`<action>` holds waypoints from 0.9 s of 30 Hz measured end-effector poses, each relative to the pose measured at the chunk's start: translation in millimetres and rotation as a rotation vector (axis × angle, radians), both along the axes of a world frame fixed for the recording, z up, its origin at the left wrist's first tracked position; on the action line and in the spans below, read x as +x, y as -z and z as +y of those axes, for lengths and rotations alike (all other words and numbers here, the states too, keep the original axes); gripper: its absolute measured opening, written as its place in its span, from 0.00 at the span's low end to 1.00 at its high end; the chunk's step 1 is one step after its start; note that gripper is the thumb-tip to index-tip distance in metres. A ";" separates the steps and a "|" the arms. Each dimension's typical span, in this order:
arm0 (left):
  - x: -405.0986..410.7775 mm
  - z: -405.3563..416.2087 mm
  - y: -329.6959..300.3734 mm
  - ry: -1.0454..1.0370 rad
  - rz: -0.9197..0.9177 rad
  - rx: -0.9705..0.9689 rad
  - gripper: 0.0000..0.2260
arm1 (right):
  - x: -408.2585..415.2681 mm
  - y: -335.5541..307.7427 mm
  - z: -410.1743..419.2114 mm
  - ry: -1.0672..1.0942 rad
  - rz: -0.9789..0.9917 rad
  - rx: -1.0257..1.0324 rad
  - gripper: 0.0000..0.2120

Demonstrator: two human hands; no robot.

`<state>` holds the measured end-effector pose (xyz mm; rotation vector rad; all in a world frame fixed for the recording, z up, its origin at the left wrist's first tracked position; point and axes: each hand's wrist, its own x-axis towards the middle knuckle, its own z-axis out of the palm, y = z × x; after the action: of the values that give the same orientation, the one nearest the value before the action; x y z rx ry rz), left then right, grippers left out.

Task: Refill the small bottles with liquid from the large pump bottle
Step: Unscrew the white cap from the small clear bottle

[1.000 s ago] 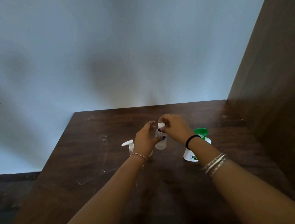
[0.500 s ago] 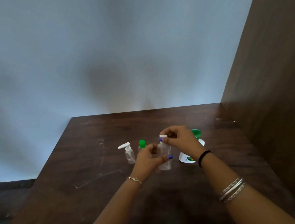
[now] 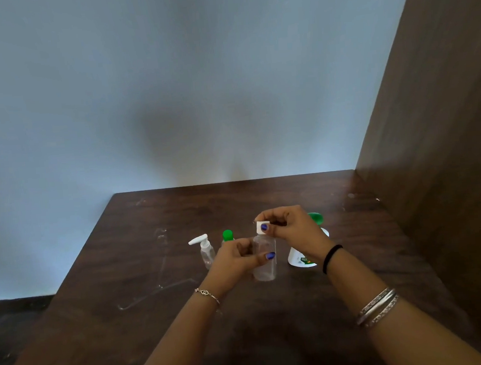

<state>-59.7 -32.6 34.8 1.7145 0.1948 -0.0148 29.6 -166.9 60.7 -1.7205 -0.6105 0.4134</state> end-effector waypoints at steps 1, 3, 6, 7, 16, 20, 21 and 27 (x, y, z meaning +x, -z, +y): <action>-0.6 -0.2 -3.0 0.013 0.008 -0.047 0.11 | 1.6 -1.9 -1.4 -0.034 0.035 0.024 0.08; -0.7 0.0 -7.6 0.034 0.024 -0.119 0.10 | 6.1 -5.8 -5.5 -0.123 0.135 0.099 0.11; -0.2 0.6 -14.3 0.038 0.030 -0.147 0.10 | 10.1 -12.3 -10.4 -0.166 0.298 0.213 0.12; -0.5 0.2 -16.9 0.033 0.024 -0.135 0.09 | 8.6 -14.1 -9.8 -0.145 0.300 0.221 0.11; -5.7 -0.5 -28.0 0.023 0.017 -0.133 0.07 | 1.7 -13.5 -4.7 -0.056 0.274 0.270 0.13; -6.1 -0.8 -26.9 0.016 0.029 -0.103 0.09 | -0.7 -15.4 0.0 -0.008 0.174 0.215 0.08; -6.3 -0.9 -26.4 0.011 0.033 -0.096 0.10 | -0.9 -15.9 1.5 0.010 0.126 0.179 0.08; -9.9 0.0 -33.4 0.010 0.029 -0.084 0.08 | 2.9 -19.6 -2.7 -0.085 0.228 0.246 0.11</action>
<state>-69.7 -32.7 68.2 1.6322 0.2047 -0.0550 32.5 -169.6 80.3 -1.3944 -0.5452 0.5620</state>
